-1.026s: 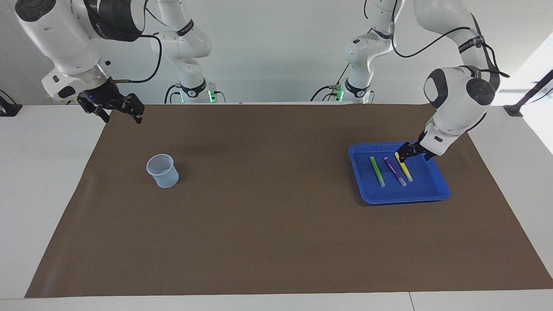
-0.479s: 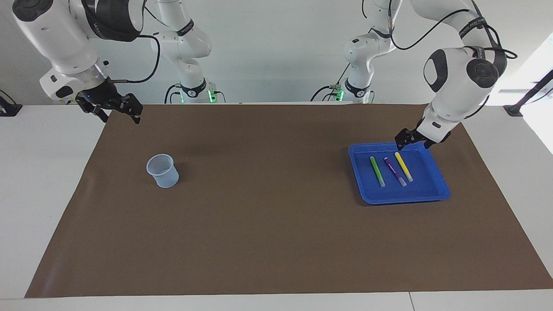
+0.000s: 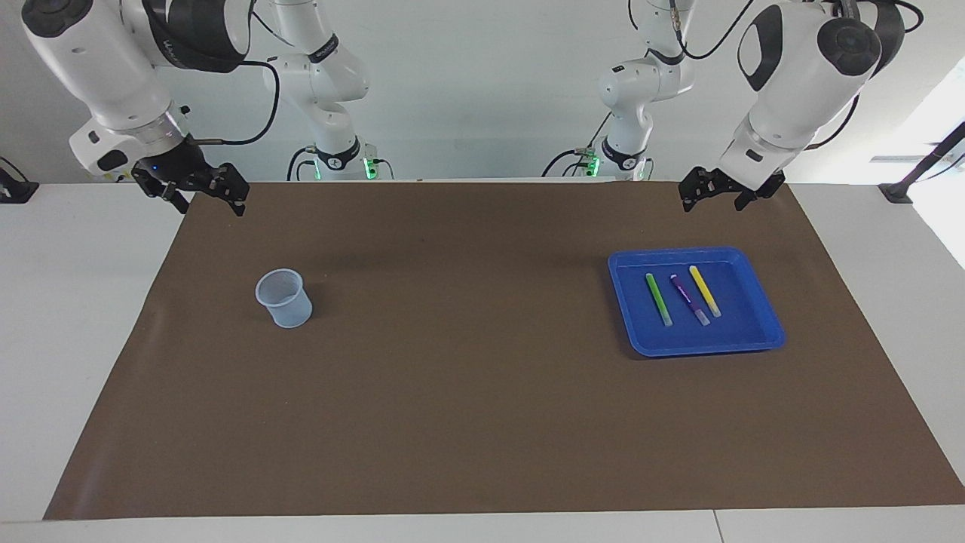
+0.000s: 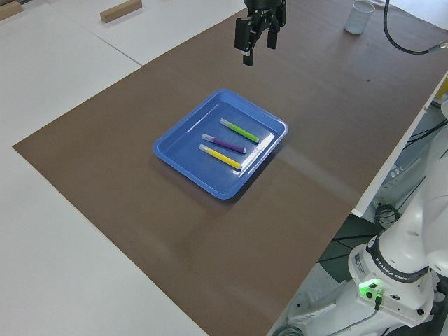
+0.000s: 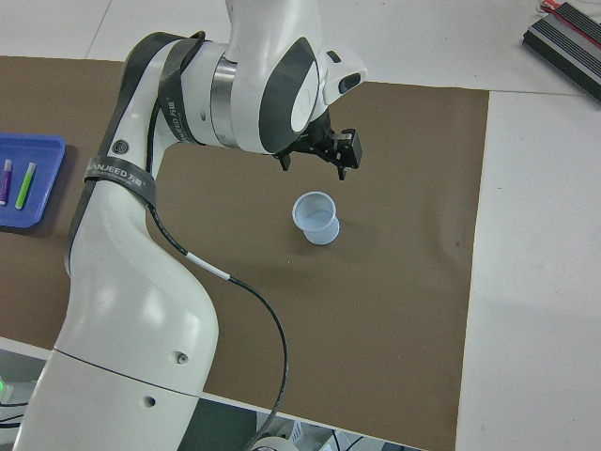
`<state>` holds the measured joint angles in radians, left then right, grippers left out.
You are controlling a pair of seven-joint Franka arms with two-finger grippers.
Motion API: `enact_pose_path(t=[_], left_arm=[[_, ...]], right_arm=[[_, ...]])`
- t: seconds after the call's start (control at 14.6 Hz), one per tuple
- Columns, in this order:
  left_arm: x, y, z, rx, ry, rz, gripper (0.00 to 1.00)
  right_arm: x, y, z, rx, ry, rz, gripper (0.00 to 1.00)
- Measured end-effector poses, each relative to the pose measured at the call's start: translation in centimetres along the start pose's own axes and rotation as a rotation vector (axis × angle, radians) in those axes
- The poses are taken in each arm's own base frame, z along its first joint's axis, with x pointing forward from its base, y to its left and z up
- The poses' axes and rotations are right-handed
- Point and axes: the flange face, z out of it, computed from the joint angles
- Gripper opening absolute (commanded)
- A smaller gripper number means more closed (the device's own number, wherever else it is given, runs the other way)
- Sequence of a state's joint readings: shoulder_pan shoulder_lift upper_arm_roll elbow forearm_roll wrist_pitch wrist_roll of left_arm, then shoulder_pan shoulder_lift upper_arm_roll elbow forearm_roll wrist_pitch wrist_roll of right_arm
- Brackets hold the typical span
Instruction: Right arm passes pens to left for tray arrangement
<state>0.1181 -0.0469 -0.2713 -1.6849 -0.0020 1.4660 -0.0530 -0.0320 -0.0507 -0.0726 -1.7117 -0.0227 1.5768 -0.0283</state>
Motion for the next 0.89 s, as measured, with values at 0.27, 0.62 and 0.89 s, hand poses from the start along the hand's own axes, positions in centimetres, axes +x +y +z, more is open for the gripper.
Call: enact_pose_path(t=[0.27,0.62,0.89], left_arm=[[-0.6,0.6,-2.3,-0.034,0.029,0.008,1.00],[-1.0,1.0,-3.1,-0.035,0.050,0.010,1.00],[-0.9,0.9,-3.2,-0.036,0.057,0.000,1.00]], right_arm=[[0.0,0.0,0.0,0.000,0.000,0.000,1.00],[0.0,0.0,0.0,0.000,0.000,0.000,1.00],[0.0,0.0,0.0,0.000,0.000,0.000,1.00]])
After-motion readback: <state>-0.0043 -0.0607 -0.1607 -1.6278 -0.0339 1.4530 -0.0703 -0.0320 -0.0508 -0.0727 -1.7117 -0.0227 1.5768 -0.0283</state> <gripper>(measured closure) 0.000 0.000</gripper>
